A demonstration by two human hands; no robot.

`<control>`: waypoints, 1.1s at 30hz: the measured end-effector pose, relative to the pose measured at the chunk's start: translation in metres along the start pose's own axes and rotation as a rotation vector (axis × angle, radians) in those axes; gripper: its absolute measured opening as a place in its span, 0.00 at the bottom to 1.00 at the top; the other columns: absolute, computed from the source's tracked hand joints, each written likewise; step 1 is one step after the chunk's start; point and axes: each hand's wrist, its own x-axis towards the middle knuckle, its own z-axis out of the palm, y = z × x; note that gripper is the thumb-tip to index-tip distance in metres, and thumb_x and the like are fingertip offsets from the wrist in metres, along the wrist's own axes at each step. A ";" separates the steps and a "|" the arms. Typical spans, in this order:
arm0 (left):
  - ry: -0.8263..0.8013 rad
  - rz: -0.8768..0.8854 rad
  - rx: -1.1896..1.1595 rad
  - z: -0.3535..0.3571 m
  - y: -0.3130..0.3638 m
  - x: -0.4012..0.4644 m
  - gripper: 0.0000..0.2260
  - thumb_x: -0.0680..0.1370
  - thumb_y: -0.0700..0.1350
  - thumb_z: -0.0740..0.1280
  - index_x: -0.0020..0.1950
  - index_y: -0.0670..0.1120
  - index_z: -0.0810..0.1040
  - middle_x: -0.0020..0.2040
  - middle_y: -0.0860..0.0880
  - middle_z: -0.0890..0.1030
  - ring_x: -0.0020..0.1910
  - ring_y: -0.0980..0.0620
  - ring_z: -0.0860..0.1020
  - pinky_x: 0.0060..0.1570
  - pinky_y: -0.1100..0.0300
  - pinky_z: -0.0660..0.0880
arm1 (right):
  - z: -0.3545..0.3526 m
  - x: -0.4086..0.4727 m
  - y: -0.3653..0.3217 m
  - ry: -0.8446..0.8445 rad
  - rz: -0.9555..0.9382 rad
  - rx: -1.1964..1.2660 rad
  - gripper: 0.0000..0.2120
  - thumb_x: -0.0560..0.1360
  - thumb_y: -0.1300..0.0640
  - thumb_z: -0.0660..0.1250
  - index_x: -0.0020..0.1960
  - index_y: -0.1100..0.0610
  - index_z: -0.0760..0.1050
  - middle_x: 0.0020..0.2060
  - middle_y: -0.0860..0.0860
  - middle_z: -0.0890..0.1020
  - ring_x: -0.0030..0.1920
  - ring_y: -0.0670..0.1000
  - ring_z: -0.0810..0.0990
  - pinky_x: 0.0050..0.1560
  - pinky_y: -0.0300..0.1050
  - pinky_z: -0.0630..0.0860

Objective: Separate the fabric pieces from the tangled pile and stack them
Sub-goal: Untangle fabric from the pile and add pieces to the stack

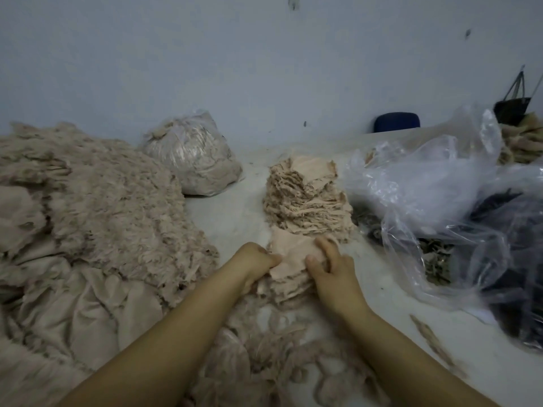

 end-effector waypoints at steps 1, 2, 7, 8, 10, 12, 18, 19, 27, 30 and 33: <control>-0.022 -0.017 -0.142 0.010 0.003 0.001 0.10 0.76 0.40 0.68 0.36 0.41 0.72 0.31 0.44 0.77 0.28 0.48 0.76 0.30 0.61 0.73 | -0.006 0.007 0.001 0.032 -0.005 -0.013 0.22 0.80 0.52 0.61 0.73 0.50 0.65 0.69 0.57 0.66 0.65 0.55 0.69 0.68 0.43 0.62; -0.045 -0.022 -0.247 0.018 0.006 0.002 0.11 0.77 0.38 0.67 0.35 0.42 0.72 0.27 0.45 0.76 0.23 0.51 0.75 0.25 0.63 0.73 | -0.013 0.015 0.000 0.056 -0.020 -0.012 0.22 0.80 0.54 0.62 0.73 0.51 0.65 0.70 0.57 0.66 0.66 0.55 0.69 0.69 0.43 0.61; -0.247 -0.118 -0.585 0.040 0.019 0.005 0.06 0.80 0.42 0.63 0.44 0.42 0.76 0.38 0.45 0.80 0.35 0.51 0.79 0.41 0.53 0.79 | -0.043 0.044 0.010 0.173 -0.011 -0.005 0.22 0.80 0.57 0.61 0.73 0.54 0.66 0.73 0.57 0.64 0.71 0.55 0.64 0.72 0.44 0.57; -0.262 -0.122 -0.589 0.038 0.019 0.005 0.06 0.80 0.43 0.63 0.46 0.42 0.76 0.40 0.46 0.80 0.37 0.51 0.79 0.41 0.55 0.79 | -0.045 0.039 0.015 0.220 -0.029 -0.015 0.21 0.80 0.56 0.61 0.73 0.54 0.66 0.73 0.57 0.64 0.72 0.55 0.63 0.69 0.39 0.56; -0.216 -0.103 -0.499 0.024 0.016 0.004 0.06 0.80 0.45 0.63 0.50 0.43 0.73 0.43 0.46 0.77 0.43 0.50 0.78 0.44 0.57 0.78 | -0.040 0.018 0.021 0.314 -0.102 -0.010 0.20 0.80 0.54 0.62 0.71 0.53 0.68 0.72 0.56 0.63 0.72 0.51 0.60 0.63 0.31 0.53; -0.162 -0.060 -0.322 0.004 0.012 -0.005 0.08 0.79 0.47 0.64 0.53 0.43 0.72 0.48 0.45 0.76 0.49 0.49 0.77 0.53 0.52 0.76 | -0.031 -0.007 0.017 0.335 -0.194 0.025 0.20 0.77 0.49 0.61 0.68 0.53 0.70 0.69 0.55 0.64 0.70 0.49 0.61 0.65 0.34 0.53; -0.442 0.443 0.141 -0.074 -0.021 -0.083 0.10 0.74 0.48 0.71 0.55 0.53 0.79 0.54 0.53 0.82 0.55 0.57 0.80 0.53 0.65 0.76 | -0.028 -0.062 0.007 -0.475 -0.658 -0.195 0.17 0.75 0.44 0.67 0.61 0.50 0.78 0.65 0.47 0.73 0.69 0.44 0.67 0.69 0.34 0.61; -0.520 0.502 0.224 -0.087 -0.032 -0.097 0.14 0.71 0.51 0.73 0.56 0.54 0.79 0.57 0.58 0.81 0.58 0.60 0.78 0.55 0.69 0.73 | -0.031 -0.066 0.012 -0.578 -0.698 -0.239 0.15 0.75 0.49 0.68 0.59 0.53 0.80 0.64 0.48 0.74 0.68 0.45 0.69 0.69 0.35 0.63; -0.236 0.707 0.614 -0.131 -0.131 -0.145 0.10 0.73 0.51 0.72 0.54 0.54 0.79 0.69 0.64 0.63 0.70 0.73 0.53 0.69 0.70 0.55 | -0.058 -0.079 0.024 -0.396 -0.534 -0.380 0.10 0.72 0.70 0.68 0.48 0.58 0.81 0.48 0.50 0.82 0.49 0.51 0.81 0.52 0.36 0.73; -0.202 0.728 0.415 -0.120 -0.135 -0.142 0.16 0.75 0.37 0.69 0.41 0.61 0.78 0.66 0.59 0.69 0.68 0.71 0.60 0.65 0.71 0.61 | -0.058 -0.083 0.001 -0.499 -0.405 -0.300 0.12 0.71 0.64 0.71 0.50 0.50 0.79 0.53 0.45 0.79 0.55 0.43 0.76 0.58 0.37 0.71; -0.222 0.720 0.279 -0.115 -0.119 -0.140 0.10 0.75 0.42 0.69 0.39 0.58 0.79 0.64 0.57 0.72 0.66 0.66 0.67 0.60 0.71 0.65 | -0.036 -0.089 -0.032 -0.530 -0.414 -0.230 0.17 0.67 0.55 0.67 0.55 0.42 0.73 0.55 0.40 0.76 0.56 0.34 0.72 0.57 0.27 0.67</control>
